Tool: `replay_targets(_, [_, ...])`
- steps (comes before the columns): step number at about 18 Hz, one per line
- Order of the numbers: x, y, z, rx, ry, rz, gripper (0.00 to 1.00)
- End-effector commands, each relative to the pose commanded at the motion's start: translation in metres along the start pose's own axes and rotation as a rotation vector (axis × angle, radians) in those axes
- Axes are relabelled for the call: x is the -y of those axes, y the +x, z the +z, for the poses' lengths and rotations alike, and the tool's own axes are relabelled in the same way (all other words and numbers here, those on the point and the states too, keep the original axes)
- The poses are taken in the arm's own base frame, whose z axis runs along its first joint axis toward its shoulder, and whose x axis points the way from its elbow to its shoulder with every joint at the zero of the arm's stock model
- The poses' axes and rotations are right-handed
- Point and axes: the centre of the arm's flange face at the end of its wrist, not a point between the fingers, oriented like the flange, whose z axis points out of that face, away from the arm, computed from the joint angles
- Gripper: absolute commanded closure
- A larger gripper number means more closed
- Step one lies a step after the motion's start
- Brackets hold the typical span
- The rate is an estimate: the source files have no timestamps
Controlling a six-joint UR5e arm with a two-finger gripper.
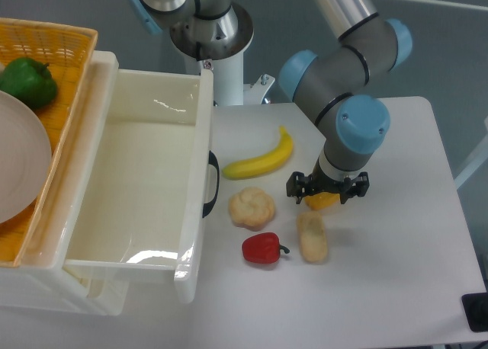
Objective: Pick up the square bread
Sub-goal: 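Move the gripper from the yellow fruit over the tan rectangular bread, then lower the open gripper down around the tan bread slice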
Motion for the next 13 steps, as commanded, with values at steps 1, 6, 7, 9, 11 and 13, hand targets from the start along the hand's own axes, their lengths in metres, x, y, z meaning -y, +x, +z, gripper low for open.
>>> replay_targets(1, [0.0,0.0,0.003,-0.002,-0.003,0.0,0.0])
replay_targets(6, [0.01,0.01,0.027,-0.018,-0.029,0.026,0.0])
replay_targets(7, [0.012,0.01,0.03,-0.019,-0.031,0.029,0.0])
replay_targets(9, [0.019,0.017,0.04,-0.018,-0.031,0.038,0.0])
replay_targets(11, [0.02,0.017,0.044,-0.017,-0.029,0.038,0.0])
replay_targets(13, [0.022,0.019,0.046,-0.018,-0.031,0.041,0.0])
